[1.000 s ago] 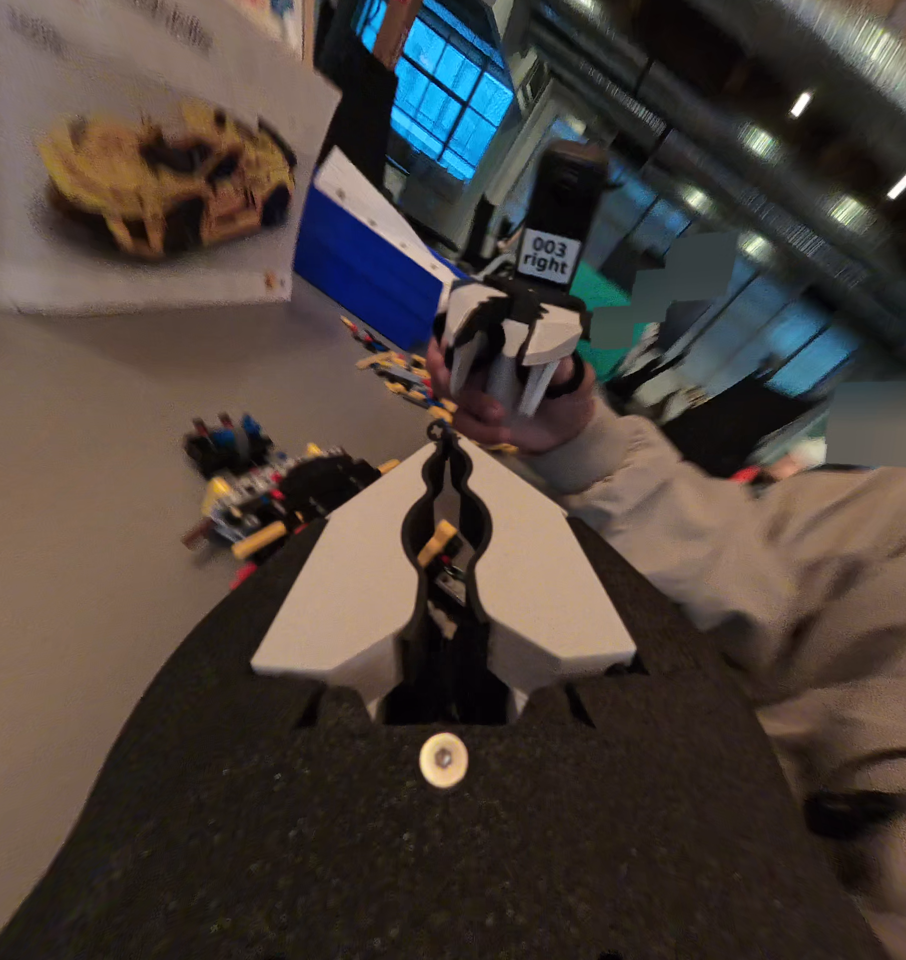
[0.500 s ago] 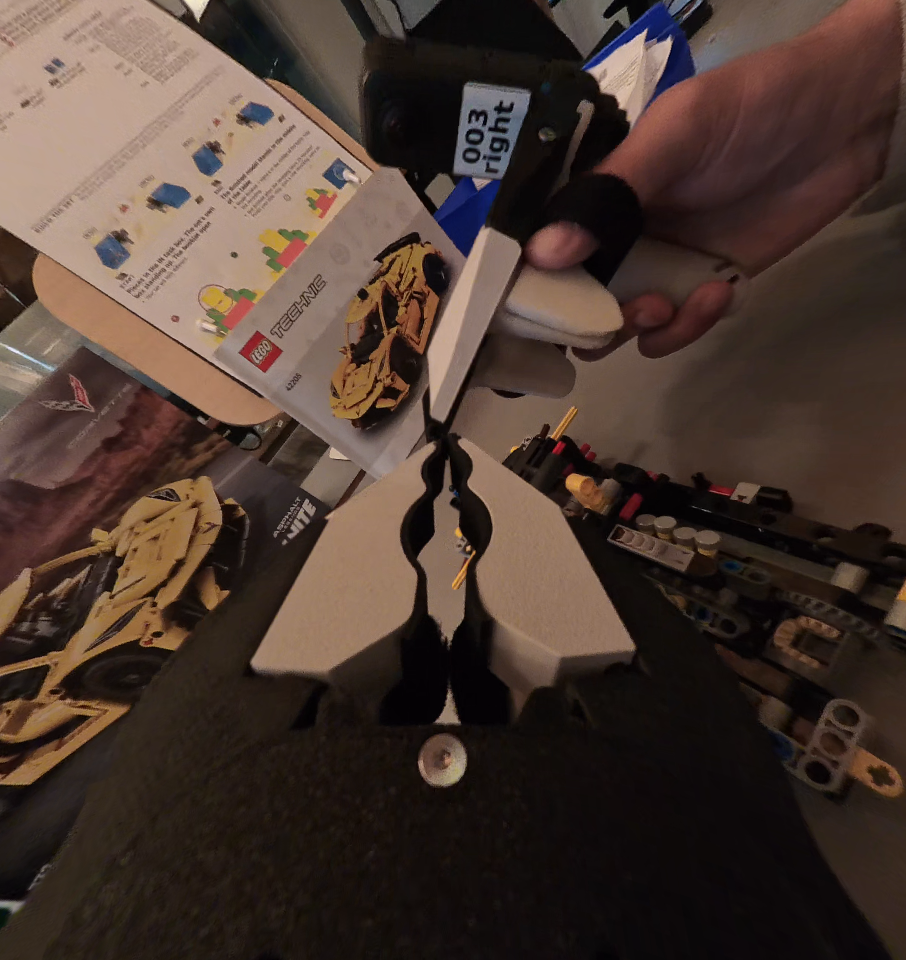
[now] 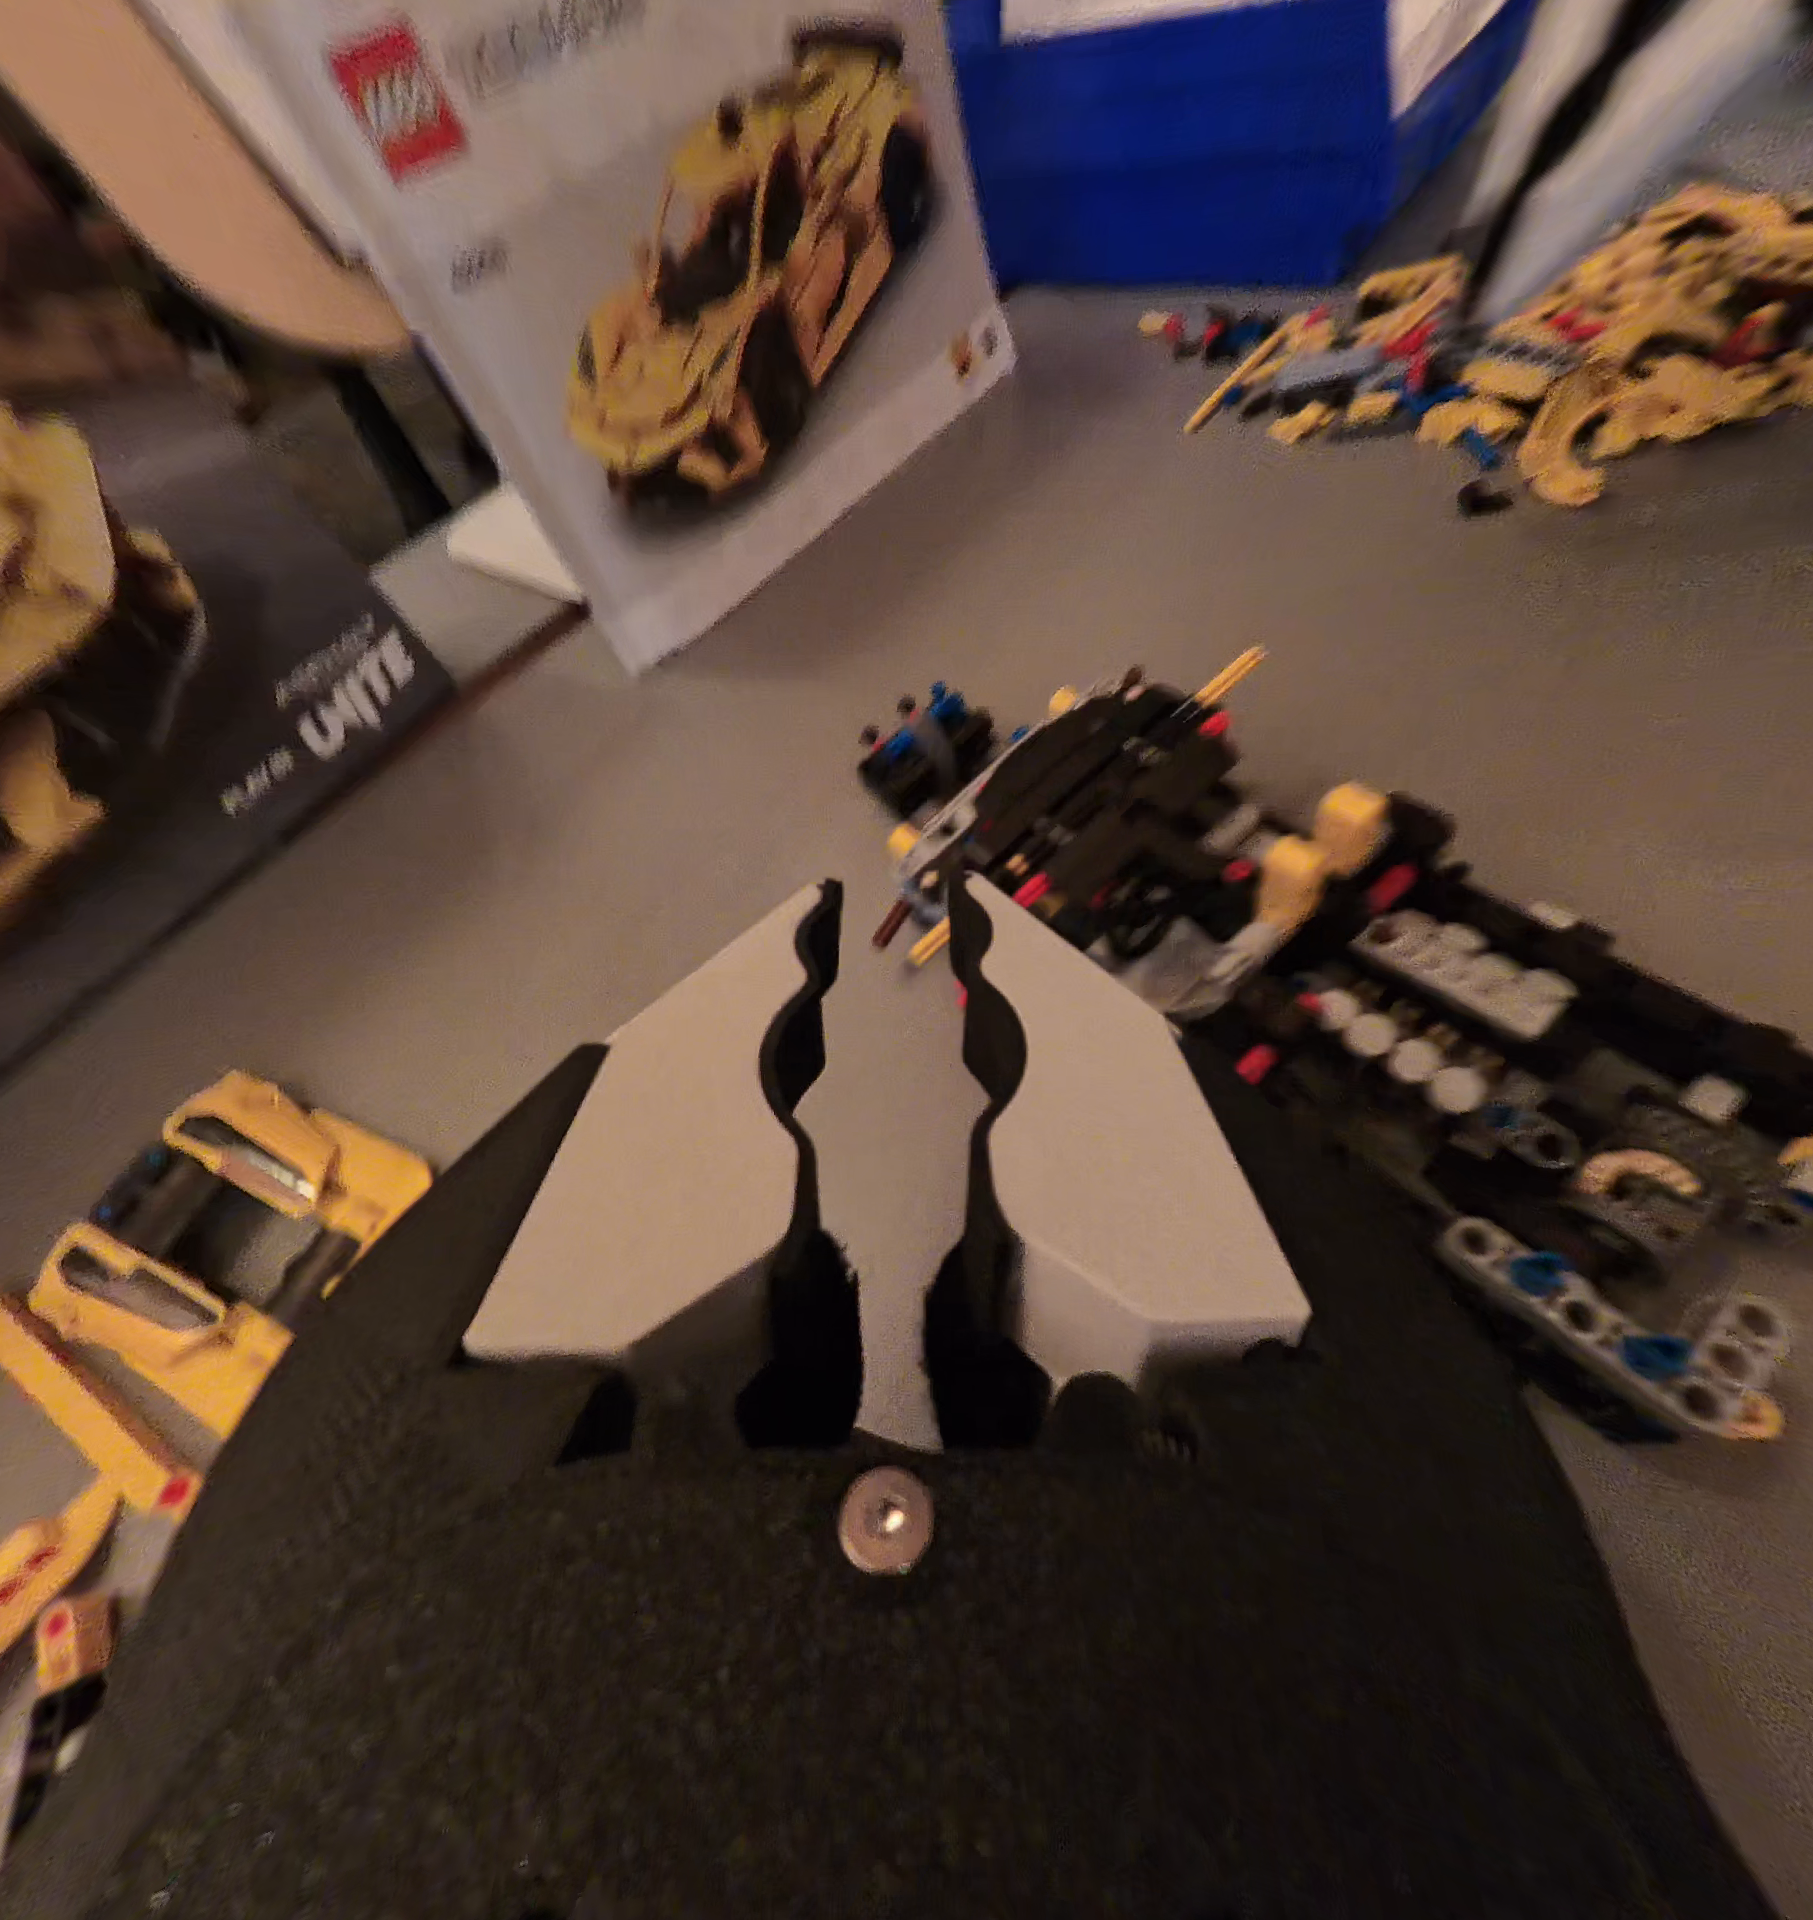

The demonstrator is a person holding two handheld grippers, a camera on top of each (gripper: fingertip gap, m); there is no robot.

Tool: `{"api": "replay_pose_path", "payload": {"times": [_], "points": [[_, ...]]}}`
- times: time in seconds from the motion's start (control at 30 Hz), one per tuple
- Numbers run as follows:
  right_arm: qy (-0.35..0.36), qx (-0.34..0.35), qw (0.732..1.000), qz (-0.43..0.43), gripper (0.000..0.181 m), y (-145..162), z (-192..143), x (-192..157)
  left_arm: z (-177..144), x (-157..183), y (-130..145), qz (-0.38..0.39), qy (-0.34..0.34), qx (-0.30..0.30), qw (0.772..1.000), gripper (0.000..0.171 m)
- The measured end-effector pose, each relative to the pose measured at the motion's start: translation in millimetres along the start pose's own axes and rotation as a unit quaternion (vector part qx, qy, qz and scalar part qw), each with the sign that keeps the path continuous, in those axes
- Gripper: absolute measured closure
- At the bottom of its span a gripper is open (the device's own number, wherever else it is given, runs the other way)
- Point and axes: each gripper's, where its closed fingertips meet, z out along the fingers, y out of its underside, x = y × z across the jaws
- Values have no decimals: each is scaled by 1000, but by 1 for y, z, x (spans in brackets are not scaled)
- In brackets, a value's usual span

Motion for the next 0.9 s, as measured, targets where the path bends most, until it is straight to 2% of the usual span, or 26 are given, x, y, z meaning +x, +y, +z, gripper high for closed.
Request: {"api": "replay_pose_path", "payload": {"times": [0.03, 0.1, 0.17, 0.23, 0.33, 0.43, 0.53, 0.57, 0.63, 0.7, 0.83, 0.9], "points": [[19, -43, 999, 0, 173, 29, -3, 10, 3, -3, 6, -14, 6, -12, 1000, 149], [35, -53, 998, 10, 172, 54, -4, 22, 9, -5, 11, -49, 14, -25, 998, 148], [21, -33, 999, 25, 172, 58, -1, 20, 14, -3, 13, -86, 31, -29, 995, 147], [38, -16, 999, 15, 172, 59, 3, 24, 16, -1, 13, -133, 48, -23, 990, 145], [58, -28, 998, 3, 168, 63, 10, 29, 18, 7, 16, -217, 97, -26, 971, 141], [49, 12, 999, 1, 153, 33, 12, 19, 17, 8, 17, -293, 127, -21, 948, 139], [-6, 89, 994, -65, 136, -20, 24, -21, 16, -1, 10, -378, 146, 8, 914, 139], [-7, 112, 990, -85, 135, -33, 33, -30, 16, -4, 10, -405, 157, 13, 900, 139], [-34, 173, 981, -83, 143, -56, 50, -48, 17, -4, 11, -438, 182, 11, 880, 139], [-87, 190, 978, -27, 148, -66, 67, -60, 18, -3, 14, -438, 189, 2, 879, 139], [-232, 155, 958, 71, 148, -72, 82, -86, 23, 3, 17, -388, 183, -19, 903, 140], [-256, 182, 946, 81, 157, -80, 80, -91, 25, 7, 16, -377, 187, -25, 907, 140]]}}
